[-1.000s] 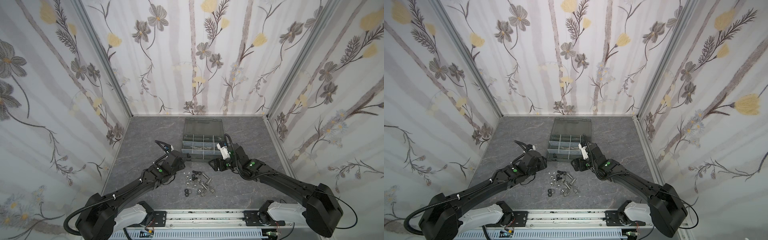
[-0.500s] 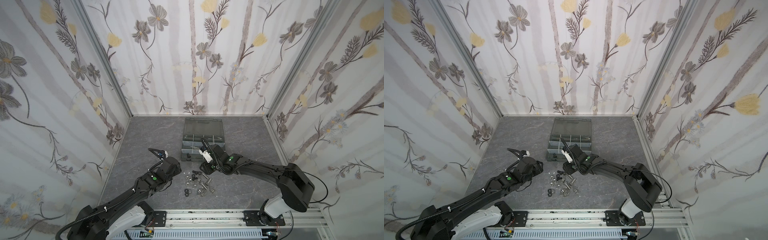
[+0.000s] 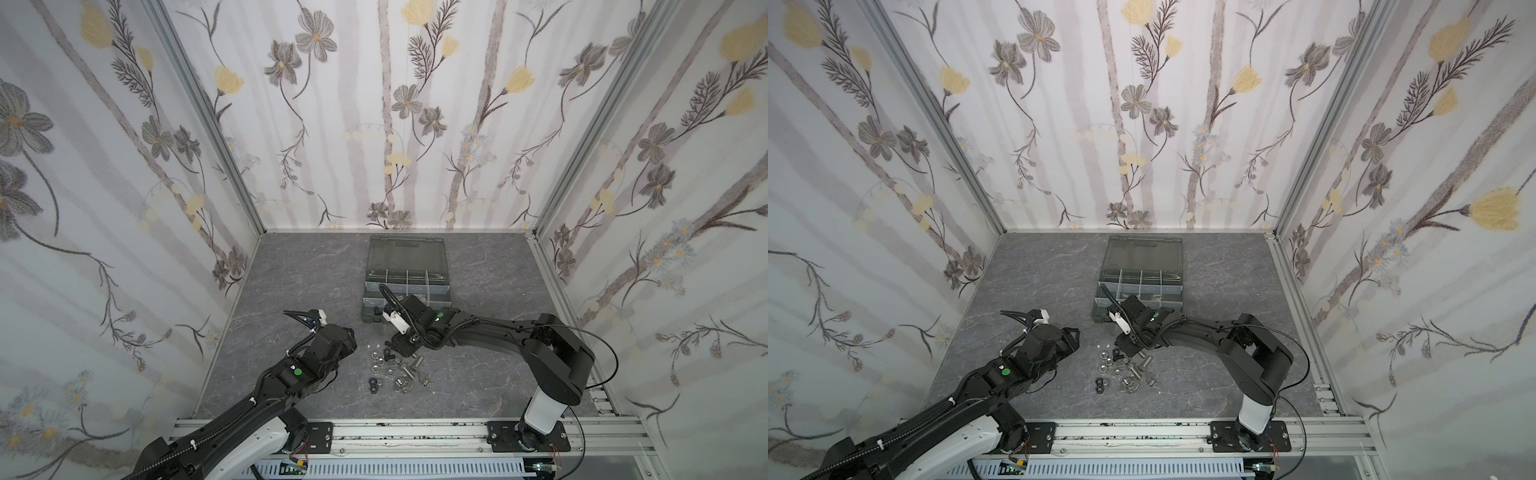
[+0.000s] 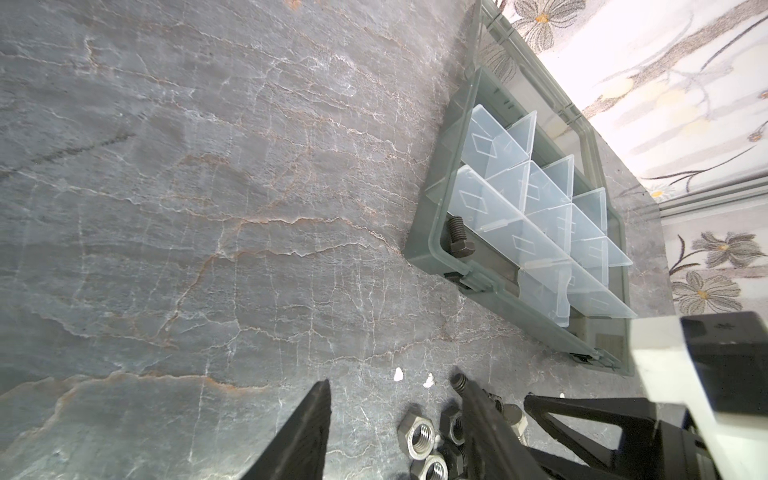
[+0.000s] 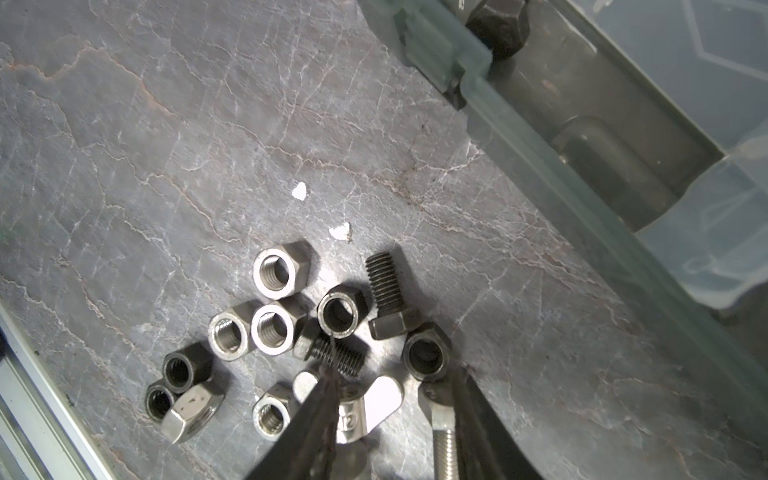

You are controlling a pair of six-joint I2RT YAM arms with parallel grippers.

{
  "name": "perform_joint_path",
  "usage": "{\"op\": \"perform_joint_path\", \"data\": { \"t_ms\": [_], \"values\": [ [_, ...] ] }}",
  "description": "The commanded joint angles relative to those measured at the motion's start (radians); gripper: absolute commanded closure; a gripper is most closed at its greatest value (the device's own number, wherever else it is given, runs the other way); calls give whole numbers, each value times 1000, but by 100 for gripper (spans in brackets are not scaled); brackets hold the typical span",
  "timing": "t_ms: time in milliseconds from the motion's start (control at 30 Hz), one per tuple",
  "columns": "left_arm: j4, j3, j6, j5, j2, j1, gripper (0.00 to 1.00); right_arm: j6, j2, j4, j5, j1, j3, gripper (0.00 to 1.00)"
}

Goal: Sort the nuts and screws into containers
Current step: 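Grasp a black bolt from the pile with the right gripper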

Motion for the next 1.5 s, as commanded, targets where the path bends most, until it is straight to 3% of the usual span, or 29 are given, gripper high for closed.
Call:
{"op": "perform_joint_path", "data": {
  "t_ms": [0, 967, 1467],
  "values": [
    [10, -8, -21, -26, -12, 1, 46, -34, 22, 1, 9, 6, 23, 55],
    [16, -38, -31, -44, -29, 3, 45, -69, 158, -53, 81, 23, 128, 67],
    [28, -40, -16, -40, -22, 3, 44, -63, 177, -44, 77, 25, 158, 79]
  ]
}}
